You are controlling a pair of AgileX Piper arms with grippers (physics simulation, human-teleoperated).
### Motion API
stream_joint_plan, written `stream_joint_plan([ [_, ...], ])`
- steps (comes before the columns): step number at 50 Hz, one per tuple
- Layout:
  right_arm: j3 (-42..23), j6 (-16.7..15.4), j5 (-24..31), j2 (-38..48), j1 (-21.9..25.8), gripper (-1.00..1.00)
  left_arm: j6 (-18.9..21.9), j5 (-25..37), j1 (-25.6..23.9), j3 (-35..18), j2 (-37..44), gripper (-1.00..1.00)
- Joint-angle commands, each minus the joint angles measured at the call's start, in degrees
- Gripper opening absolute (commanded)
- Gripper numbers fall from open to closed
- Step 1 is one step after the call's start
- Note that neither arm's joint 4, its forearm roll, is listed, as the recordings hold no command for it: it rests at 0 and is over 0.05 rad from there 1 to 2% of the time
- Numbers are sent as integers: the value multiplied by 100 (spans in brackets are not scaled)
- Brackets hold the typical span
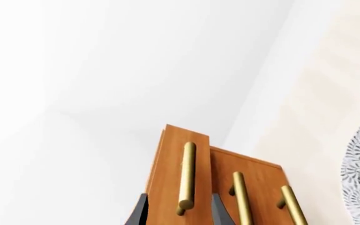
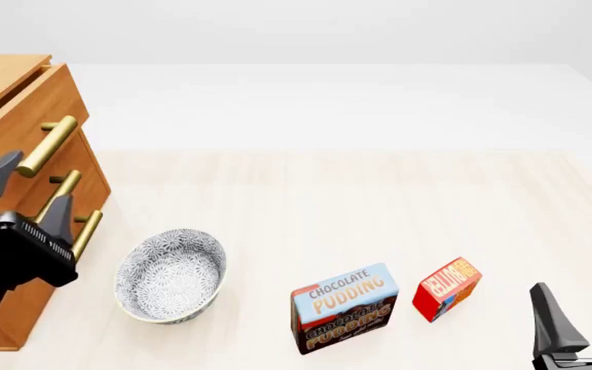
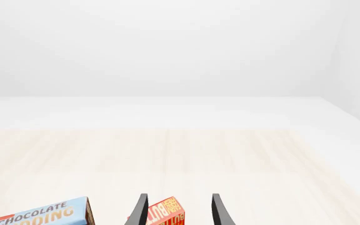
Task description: Put the butter at the back in the top drawer of the cabinet and close it.
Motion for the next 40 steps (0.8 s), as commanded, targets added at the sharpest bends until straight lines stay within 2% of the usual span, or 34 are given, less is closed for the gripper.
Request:
stream_joint_plan([
  [1, 0, 0, 0, 0, 0, 100, 45, -85, 107, 42, 90, 100],
  [40, 0, 0, 0, 0, 0, 100, 102, -402, 310, 7, 483, 100],
])
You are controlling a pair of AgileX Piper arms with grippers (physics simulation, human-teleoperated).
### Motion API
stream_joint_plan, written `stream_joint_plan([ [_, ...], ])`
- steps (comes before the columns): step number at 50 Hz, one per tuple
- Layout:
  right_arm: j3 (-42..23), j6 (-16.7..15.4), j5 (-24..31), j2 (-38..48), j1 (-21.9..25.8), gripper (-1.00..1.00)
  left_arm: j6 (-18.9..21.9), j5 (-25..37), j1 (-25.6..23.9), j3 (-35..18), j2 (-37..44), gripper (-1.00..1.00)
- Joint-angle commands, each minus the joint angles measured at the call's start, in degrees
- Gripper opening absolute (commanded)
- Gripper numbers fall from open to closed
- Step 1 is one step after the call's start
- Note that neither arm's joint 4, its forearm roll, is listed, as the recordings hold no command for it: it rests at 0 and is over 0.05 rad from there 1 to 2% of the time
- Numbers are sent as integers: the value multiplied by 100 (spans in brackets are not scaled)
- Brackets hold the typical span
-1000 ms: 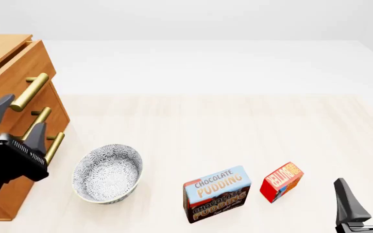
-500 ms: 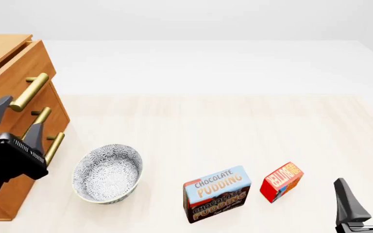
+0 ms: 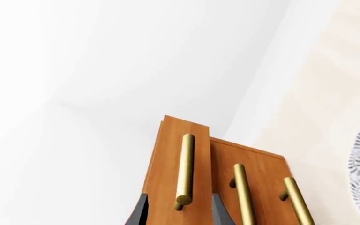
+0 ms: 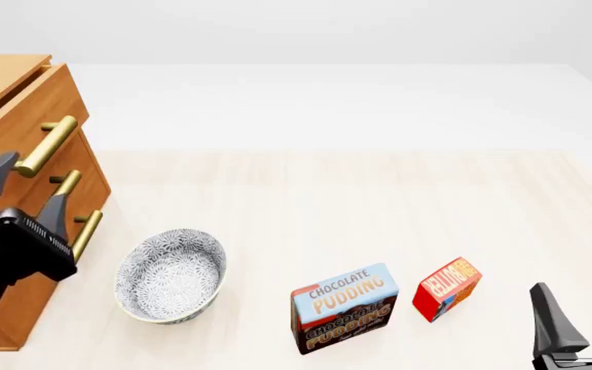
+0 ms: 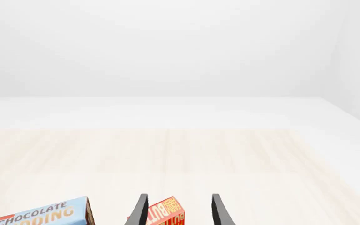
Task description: Put the butter at the back in the top drawer of the cabinet and close it.
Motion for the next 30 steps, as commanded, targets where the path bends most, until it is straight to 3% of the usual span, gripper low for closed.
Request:
stream_joint_plan([
  [1, 0, 0, 0, 0, 0, 100, 40, -168, 49, 29, 165, 100],
  [30, 0, 0, 0, 0, 0, 100, 108, -489, 218, -22, 547, 100],
])
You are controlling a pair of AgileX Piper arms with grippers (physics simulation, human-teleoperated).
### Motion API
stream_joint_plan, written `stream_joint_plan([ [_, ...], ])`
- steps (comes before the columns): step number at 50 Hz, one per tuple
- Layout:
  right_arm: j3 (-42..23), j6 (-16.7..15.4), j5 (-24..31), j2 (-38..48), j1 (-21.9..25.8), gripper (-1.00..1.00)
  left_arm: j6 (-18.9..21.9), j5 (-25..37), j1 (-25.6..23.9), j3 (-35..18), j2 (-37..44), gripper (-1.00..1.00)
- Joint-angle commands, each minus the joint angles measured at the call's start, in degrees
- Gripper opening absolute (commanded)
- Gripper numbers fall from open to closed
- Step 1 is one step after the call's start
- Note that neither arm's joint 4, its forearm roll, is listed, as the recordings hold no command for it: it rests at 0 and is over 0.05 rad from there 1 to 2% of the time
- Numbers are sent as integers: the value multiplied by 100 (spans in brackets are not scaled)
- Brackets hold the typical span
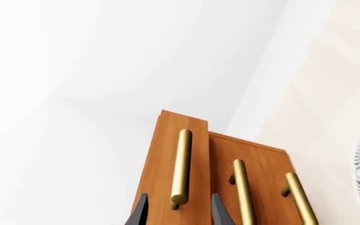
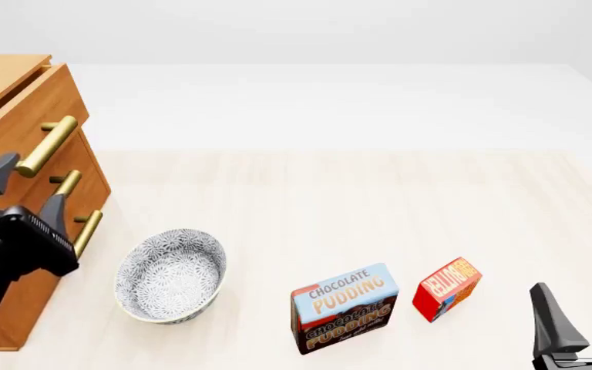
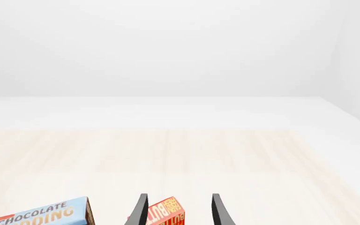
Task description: Put the butter at the back in the top drawer of the cabinet and close it.
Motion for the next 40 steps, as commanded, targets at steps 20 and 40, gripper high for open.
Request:
stream_joint_plan([
  [20, 0, 0, 0, 0, 0, 100, 41, -156, 74, -83, 258, 100],
  [40, 0, 0, 0, 0, 0, 100, 81, -452, 135, -167, 656, 100],
])
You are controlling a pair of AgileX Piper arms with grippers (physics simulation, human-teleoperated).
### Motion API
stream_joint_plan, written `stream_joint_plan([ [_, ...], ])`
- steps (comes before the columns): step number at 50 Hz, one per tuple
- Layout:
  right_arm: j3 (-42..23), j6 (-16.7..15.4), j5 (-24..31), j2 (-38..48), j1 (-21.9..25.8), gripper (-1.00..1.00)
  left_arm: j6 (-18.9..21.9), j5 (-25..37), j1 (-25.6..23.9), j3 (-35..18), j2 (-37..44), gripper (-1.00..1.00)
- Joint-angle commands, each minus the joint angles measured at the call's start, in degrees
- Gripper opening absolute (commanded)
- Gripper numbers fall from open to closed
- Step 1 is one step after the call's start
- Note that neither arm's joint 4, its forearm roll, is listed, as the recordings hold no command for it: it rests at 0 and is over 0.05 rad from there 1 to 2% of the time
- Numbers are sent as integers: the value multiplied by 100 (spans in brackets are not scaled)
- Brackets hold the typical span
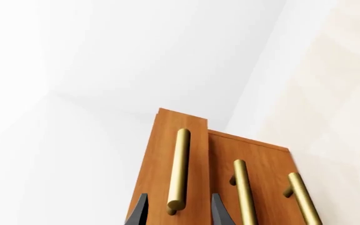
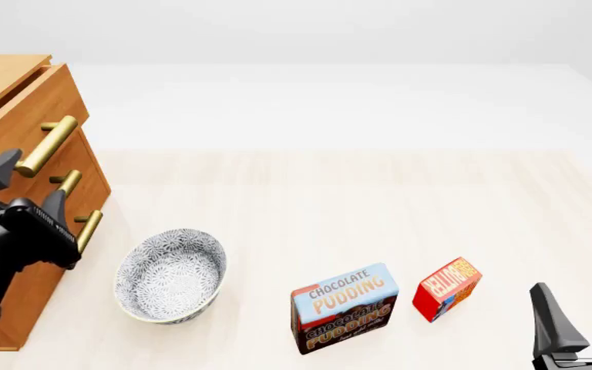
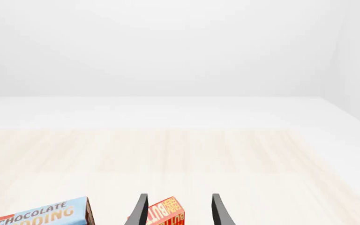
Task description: Put the butter at the back in the top drawer of the cabinet and close it.
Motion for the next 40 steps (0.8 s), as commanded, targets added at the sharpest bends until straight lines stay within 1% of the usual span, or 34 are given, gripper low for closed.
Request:
stream_joint_plan([
  [1, 0, 0, 0, 0, 0, 100, 59, -210, 16, -5, 211, 100],
  [25, 0, 0, 0, 0, 0, 100, 37, -227, 176, -105, 368, 100],
  [40, 0, 0, 0, 0, 0, 100, 41, -252, 155, -136, 411, 100],
])
